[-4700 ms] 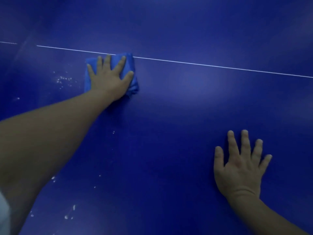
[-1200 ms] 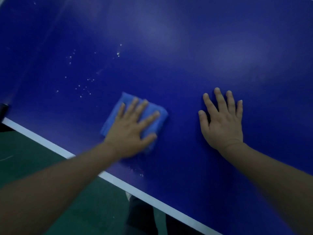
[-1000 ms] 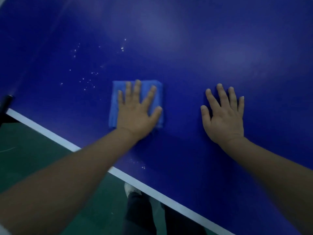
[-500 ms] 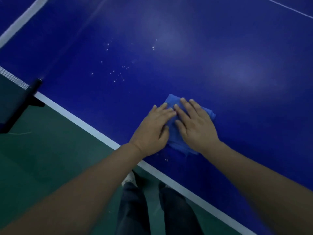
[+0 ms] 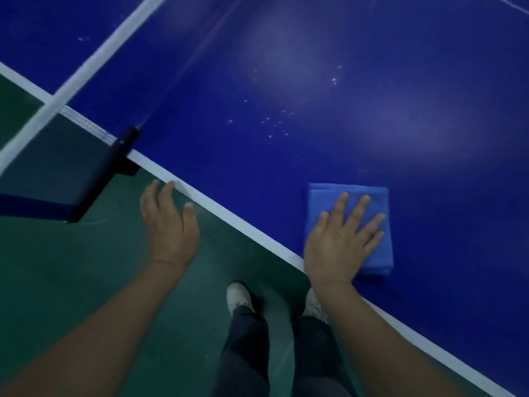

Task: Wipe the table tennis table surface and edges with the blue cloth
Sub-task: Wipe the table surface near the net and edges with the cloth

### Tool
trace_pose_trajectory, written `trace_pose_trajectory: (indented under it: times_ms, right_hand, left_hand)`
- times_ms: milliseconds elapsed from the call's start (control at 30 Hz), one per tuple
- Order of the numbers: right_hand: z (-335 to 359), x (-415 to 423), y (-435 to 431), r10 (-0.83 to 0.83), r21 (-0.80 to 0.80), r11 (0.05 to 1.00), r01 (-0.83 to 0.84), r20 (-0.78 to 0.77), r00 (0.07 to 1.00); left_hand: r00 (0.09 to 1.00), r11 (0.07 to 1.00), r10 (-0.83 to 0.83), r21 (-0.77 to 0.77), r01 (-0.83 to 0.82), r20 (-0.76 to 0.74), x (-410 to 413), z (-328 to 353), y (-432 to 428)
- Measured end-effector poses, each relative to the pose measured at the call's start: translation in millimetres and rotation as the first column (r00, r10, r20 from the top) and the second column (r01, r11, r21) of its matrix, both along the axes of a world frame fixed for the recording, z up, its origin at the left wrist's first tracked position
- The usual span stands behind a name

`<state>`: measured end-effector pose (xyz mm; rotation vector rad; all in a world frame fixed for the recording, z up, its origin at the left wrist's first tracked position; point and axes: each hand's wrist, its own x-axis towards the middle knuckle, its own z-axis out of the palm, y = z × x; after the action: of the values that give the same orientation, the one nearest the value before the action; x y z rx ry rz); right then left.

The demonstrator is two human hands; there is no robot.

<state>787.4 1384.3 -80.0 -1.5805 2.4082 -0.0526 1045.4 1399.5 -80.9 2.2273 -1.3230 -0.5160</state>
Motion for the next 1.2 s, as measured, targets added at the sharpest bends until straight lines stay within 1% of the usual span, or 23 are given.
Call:
trace_pose_trajectory:
  times_ms: [67, 133, 233, 300, 333, 367, 400, 467, 500, 567, 600, 667, 733, 767, 800, 833, 867, 933, 967, 1000, 1033, 1133, 1200]
  right_hand:
    - [-3.2, 0.2, -2.6, 0.143, 0.019, 0.990, -0.143, -0.032, 0.989]
    - [-4.2, -27.0, 4.1, 0.107, -0.018, 0.994, -0.108, -0.060, 0.992]
    - [-2.6, -52.6, 12.1, -0.196, -0.038, 0.980, 0.194, -0.046, 0.980]
    - [-2.8, -14.3, -5.5, -0.338, -0.062, 0.940, 0.336, -0.008, 0.941]
    - [-3.5, 16.1, -16.9, -0.299, -0.086, 0.951, 0.297, -0.014, 0.954]
    - [-3.8, 48.5, -25.6, -0.195, -0.094, 0.977, 0.191, -0.030, 0.980]
    - [-3.6, 76.7, -31.3, -0.045, -0.081, 0.996, 0.041, -0.044, 0.998]
    - [-6.0, 97.4, -38.8, 0.220, -0.041, 0.974, -0.222, -0.048, 0.974]
    - [-7.6, 88.6, -42.6, 0.293, -0.027, 0.955, -0.295, -0.051, 0.955]
    - [-7.2, 50.3, -42.7, 0.316, 0.008, 0.948, -0.317, -0.105, 0.943]
    - [-6.0, 28.0, -43.1, 0.272, 0.021, 0.962, -0.272, -0.136, 0.952]
    - [-2.4, -3.1, -53.1, 0.038, 0.003, 0.999, -0.038, -0.131, 0.991]
    - [-4.0, 8.5, -78.6, -0.229, -0.073, 0.972, 0.223, -0.082, 0.970]
    - [-4.7, 30.3, -92.7, -0.282, -0.097, 0.957, 0.275, -0.070, 0.957]
    - [-5.0, 58.9, -102.2, -0.242, -0.109, 0.966, 0.236, -0.050, 0.969]
    - [-6.1, 89.7, -106.2, -0.095, -0.114, 0.990, 0.088, -0.060, 0.994]
    - [-7.5, 118.2, -103.1, 0.117, -0.117, 0.985, -0.126, -0.085, 0.990]
    - [-12.2, 146.8, -84.9, 0.486, -0.093, 0.863, -0.497, -0.118, 0.866]
    - [-14.2, 142.6, -79.1, 0.590, -0.071, 0.797, -0.600, -0.123, 0.798]
    - [-13.5, 127.3, -76.7, 0.636, -0.046, 0.763, -0.645, -0.119, 0.762]
    - [-11.2, 105.1, -78.0, 0.637, -0.027, 0.764, -0.645, -0.125, 0.761]
    - [0.6, 36.3, -100.0, 0.473, -0.009, 0.876, -0.482, -0.179, 0.863]
    - [4.6, 19.7, -126.7, 0.319, -0.006, 0.946, -0.323, -0.155, 0.935]
  left_hand:
    - [0.999, 0.999, -0.023, -0.024, 0.024, 0.030, 22.8, 0.9, -20.0]
    - [0.995, 0.999, -0.036, -0.035, 0.040, 0.095, 53.1, 1.8, -37.7]
    - [0.972, 0.992, -0.125, -0.009, 0.129, 0.197, 91.7, 1.3, -58.9]
    - [0.941, 0.975, -0.224, 0.052, 0.218, 0.254, 104.4, -1.6, -63.7]
    - [0.919, 0.963, -0.270, 0.074, 0.260, 0.288, 107.8, -4.2, -63.7]
    - [0.899, 0.953, -0.302, 0.089, 0.289, 0.318, 109.8, -6.9, -62.9]
    - [0.887, 0.949, -0.316, 0.101, 0.300, 0.336, 111.0, -9.3, -61.9]
    - [0.879, 0.948, -0.319, 0.125, 0.293, 0.355, 111.0, -13.0, -60.6]
    - [0.868, 0.946, -0.325, 0.139, 0.294, 0.375, 110.9, -14.8, -60.2]
    - [0.845, 0.939, -0.343, 0.163, 0.302, 0.411, 111.4, -17.8, -57.9]
    - [0.841, 0.937, -0.349, 0.168, 0.306, 0.414, 111.6, -18.6, -56.8]
    - [0.846, 0.937, -0.349, 0.164, 0.308, 0.404, 110.3, -19.0, -55.8]
    - [0.860, 0.941, -0.337, 0.156, 0.299, 0.383, 107.8, -18.1, -56.5]
    - [0.866, 0.943, -0.331, 0.152, 0.295, 0.375, 106.9, -17.2, -57.5]
    - [0.869, 0.944, -0.329, 0.150, 0.294, 0.369, 106.3, -16.1, -58.3]
    - [0.870, 0.943, -0.331, 0.151, 0.296, 0.365, 106.2, -15.0, -59.0]
    - [0.868, 0.940, -0.339, 0.157, 0.302, 0.362, 106.7, -13.8, -59.5]
    - [0.858, 0.929, -0.368, 0.177, 0.325, 0.357, 109.7, -10.6, -58.7]
    - [0.847, 0.920, -0.390, 0.184, 0.345, 0.362, 113.4, -8.3, -59.0]
    - [0.829, 0.908, -0.418, 0.188, 0.374, 0.370, 118.5, -4.9, -59.3]
    - [0.807, 0.893, -0.449, 0.186, 0.409, 0.382, 125.3, -0.9, -61.3]
    - [0.699, 0.815, -0.572, 0.195, 0.546, 0.430, 148.5, 7.0, -72.1]
    - [0.617, 0.755, -0.641, 0.231, 0.614, 0.457, 157.5, 8.1, -75.9]
